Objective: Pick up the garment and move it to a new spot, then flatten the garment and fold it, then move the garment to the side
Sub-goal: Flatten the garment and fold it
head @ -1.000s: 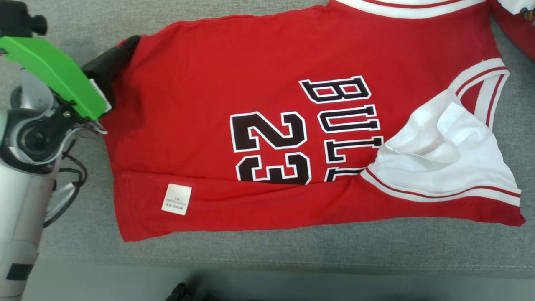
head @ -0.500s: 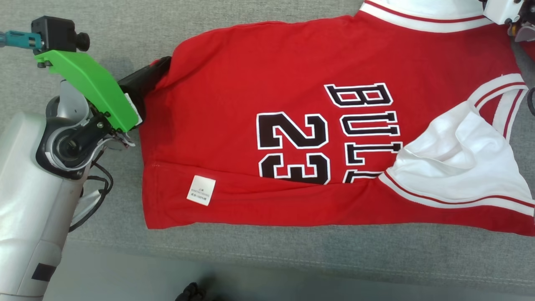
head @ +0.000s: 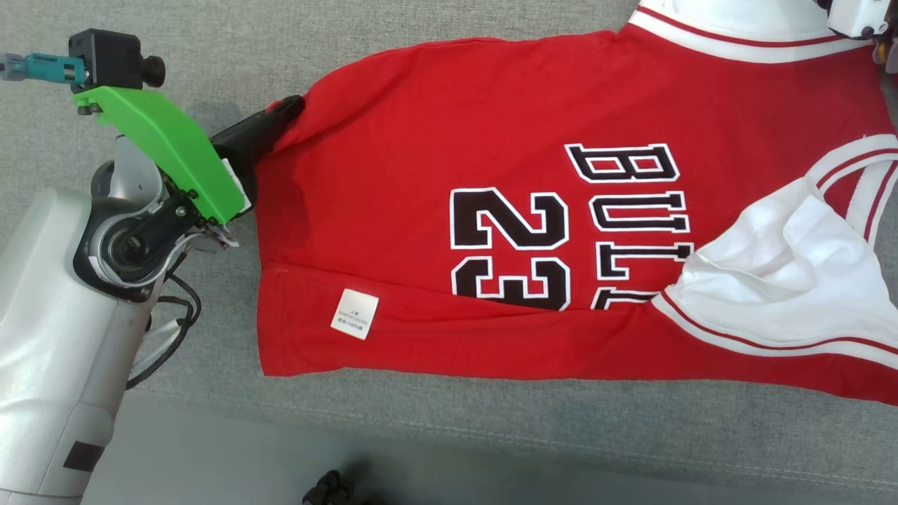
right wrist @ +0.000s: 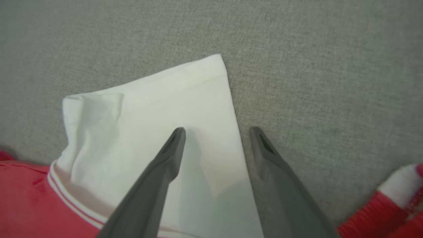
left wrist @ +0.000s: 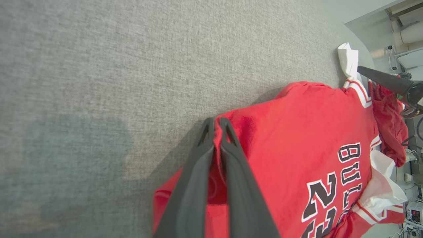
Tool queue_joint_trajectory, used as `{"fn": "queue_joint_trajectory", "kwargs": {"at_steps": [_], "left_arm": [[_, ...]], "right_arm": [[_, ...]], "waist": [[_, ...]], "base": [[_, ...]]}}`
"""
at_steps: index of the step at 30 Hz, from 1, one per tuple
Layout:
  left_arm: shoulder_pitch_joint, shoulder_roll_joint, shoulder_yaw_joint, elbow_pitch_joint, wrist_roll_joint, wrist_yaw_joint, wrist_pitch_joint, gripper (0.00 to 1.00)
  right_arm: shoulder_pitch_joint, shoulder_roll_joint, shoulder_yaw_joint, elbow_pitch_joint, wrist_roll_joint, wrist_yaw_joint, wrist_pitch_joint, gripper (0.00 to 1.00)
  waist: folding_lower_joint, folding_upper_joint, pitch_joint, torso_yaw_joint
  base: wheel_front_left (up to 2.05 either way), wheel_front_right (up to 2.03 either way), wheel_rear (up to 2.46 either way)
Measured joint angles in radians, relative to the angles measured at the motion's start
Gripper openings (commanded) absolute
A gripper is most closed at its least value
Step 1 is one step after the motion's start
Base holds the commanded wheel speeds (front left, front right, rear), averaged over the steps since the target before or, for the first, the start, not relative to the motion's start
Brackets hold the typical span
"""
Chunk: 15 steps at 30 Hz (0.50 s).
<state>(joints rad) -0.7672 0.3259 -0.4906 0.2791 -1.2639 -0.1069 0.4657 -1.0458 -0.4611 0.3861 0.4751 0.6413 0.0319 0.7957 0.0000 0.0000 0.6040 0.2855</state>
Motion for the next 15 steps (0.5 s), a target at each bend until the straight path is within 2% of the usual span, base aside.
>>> {"fn": "queue_joint_trajectory", "kwargs": {"at_steps": [1, 2, 3, 5, 6, 7, 15], "left_arm": [[0.000, -0.001, -0.001, 0.000, 0.000, 0.000, 0.000, 0.00], [0.000, -0.002, -0.001, -0.001, 0.000, 0.000, 0.000, 0.00], [0.000, -0.003, -0.001, -0.001, 0.000, 0.000, 0.000, 0.00], [0.000, -0.007, -0.002, -0.001, 0.000, -0.004, -0.001, 0.00], [0.000, -0.008, -0.002, -0.001, 0.000, -0.006, -0.002, 0.00], [0.000, -0.009, -0.002, -0.001, 0.000, -0.007, -0.002, 0.00], [0.000, -0.010, 0.000, -0.001, 0.000, -0.008, -0.019, 0.00]], "right_arm": [[-0.003, 0.002, 0.000, 0.000, 0.000, 0.000, 0.007, 1.00], [-0.007, 0.005, 0.000, 0.000, 0.002, 0.000, 0.010, 0.87], [-0.012, 0.011, 0.000, 0.001, 0.002, 0.000, 0.016, 0.69], [-0.013, 0.019, 0.005, 0.001, 0.006, 0.000, 0.025, 0.42], [-0.013, 0.021, 0.007, 0.000, 0.008, 0.001, 0.025, 0.15], [-0.013, 0.021, 0.007, 0.000, 0.010, 0.002, 0.028, 0.00], [-0.019, 0.019, 0.009, -0.009, 0.014, 0.017, 0.031, 0.00]], "waist": [[0.0000, 0.0000, 0.001, 0.001], [0.0000, 0.0000, 0.001, 0.003], [0.0000, 0.0000, 0.002, 0.004], [0.0000, 0.0000, 0.003, 0.006], [0.0000, 0.0000, 0.004, 0.008], [0.0000, 0.0000, 0.004, 0.009], [0.0000, 0.0000, 0.007, 0.011]], "base": [[0.00, 0.00, 0.00], [0.00, 0.00, 0.00], [0.00, 0.00, 0.00], [0.00, 0.00, 0.00], [0.00, 0.00, 0.00], [0.00, 0.00, 0.00], [0.00, 0.00, 0.00]]}}
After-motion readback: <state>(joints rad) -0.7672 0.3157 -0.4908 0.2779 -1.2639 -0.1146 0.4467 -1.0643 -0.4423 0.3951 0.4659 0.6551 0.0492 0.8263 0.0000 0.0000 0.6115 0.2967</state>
